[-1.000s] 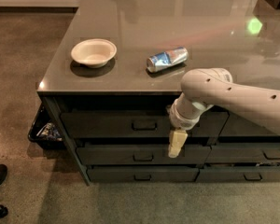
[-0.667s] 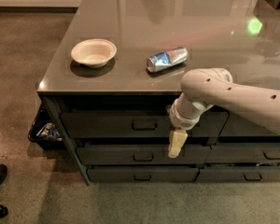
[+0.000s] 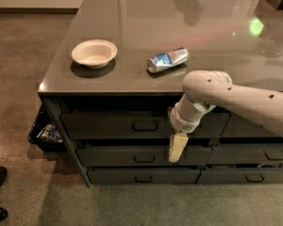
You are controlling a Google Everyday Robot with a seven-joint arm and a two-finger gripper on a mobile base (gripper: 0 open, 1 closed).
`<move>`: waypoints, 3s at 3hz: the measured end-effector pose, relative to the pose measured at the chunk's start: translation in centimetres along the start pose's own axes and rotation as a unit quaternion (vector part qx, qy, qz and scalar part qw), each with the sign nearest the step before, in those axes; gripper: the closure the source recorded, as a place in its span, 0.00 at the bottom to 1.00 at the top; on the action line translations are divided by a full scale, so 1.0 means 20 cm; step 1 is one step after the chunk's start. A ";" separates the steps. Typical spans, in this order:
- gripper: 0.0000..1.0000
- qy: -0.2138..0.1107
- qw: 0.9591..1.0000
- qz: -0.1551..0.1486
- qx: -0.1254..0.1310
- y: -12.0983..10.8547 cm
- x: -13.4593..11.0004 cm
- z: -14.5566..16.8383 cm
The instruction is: Open top drawer
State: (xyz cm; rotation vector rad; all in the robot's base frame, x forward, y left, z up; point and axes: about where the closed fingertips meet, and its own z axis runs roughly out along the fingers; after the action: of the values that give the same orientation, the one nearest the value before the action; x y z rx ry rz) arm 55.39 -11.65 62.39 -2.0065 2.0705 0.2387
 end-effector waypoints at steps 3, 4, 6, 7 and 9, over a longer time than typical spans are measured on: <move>0.00 -0.009 1.000 0.011 -0.026 0.06 -0.01 -0.05; 0.00 -0.011 0.999 0.024 -0.043 0.12 -0.01 -0.05; 0.00 -0.020 0.998 0.033 -0.039 0.13 -0.04 -0.10; 0.00 -0.019 0.998 0.034 -0.043 0.14 -0.04 -0.09; 0.00 -0.006 0.996 0.046 -0.070 0.38 -0.04 -0.10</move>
Offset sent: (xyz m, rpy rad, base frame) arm -0.1766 -0.0017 -0.0306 0.1685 0.4113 -0.0495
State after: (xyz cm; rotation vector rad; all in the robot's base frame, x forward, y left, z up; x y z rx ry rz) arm 47.66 -11.21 64.00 -1.9824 2.1980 0.4223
